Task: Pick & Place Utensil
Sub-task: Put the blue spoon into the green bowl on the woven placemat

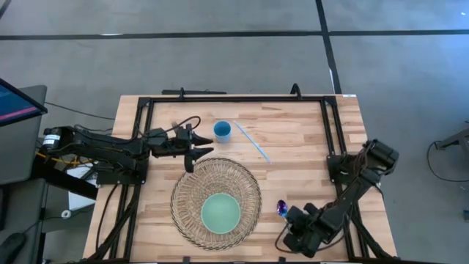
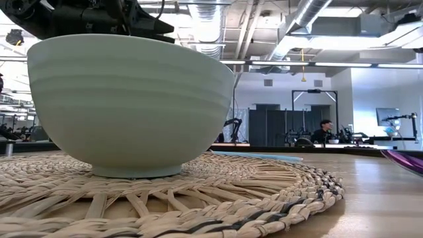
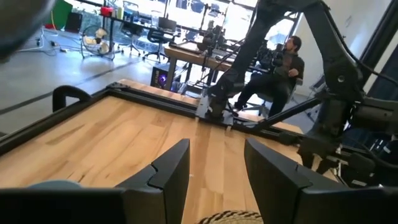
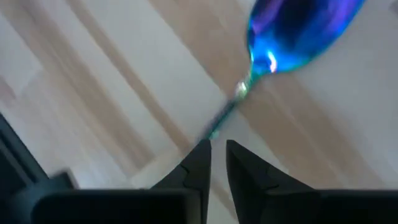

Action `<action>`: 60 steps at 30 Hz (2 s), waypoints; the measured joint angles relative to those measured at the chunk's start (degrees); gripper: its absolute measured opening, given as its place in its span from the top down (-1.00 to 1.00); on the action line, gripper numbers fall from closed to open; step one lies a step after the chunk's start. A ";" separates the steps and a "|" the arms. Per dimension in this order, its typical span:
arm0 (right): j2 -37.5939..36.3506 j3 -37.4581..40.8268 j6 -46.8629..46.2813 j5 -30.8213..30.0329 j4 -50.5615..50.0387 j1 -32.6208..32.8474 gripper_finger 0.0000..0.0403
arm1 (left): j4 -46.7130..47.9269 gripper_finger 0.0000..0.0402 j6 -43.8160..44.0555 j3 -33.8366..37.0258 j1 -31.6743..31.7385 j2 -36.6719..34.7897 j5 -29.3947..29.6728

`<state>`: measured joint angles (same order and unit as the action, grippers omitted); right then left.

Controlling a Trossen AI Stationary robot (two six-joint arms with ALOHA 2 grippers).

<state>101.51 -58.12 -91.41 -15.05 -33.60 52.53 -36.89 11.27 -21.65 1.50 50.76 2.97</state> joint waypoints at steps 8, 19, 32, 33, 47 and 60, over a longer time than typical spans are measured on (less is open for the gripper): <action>1.11 -0.02 -0.05 0.86 2.03 -2.45 0.73 | -0.06 0.23 -0.24 0.00 -0.22 0.00 -0.01; 1.82 -0.11 0.47 1.63 2.23 -2.71 0.73 | -0.08 0.23 -0.46 0.00 -0.22 0.00 -0.01; 1.91 -0.05 3.12 1.71 2.14 -2.79 0.75 | -0.10 0.23 -0.46 -0.01 -0.22 0.00 -0.01; 1.91 -0.05 3.59 1.70 2.22 -2.79 0.76 | -0.10 0.23 -0.46 -0.02 -0.22 0.00 -0.01; 1.84 -0.05 4.56 2.99 2.82 -3.14 0.97 | -0.10 0.23 -0.46 -0.02 -0.22 0.00 -0.01; 2.15 -4.37 5.64 4.17 -0.78 -5.19 0.71 | -0.10 0.23 -0.46 -0.04 -0.22 0.00 -0.01</action>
<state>103.66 -62.49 -85.77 -10.88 -34.39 47.34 -36.99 10.81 -21.69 1.28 50.76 2.96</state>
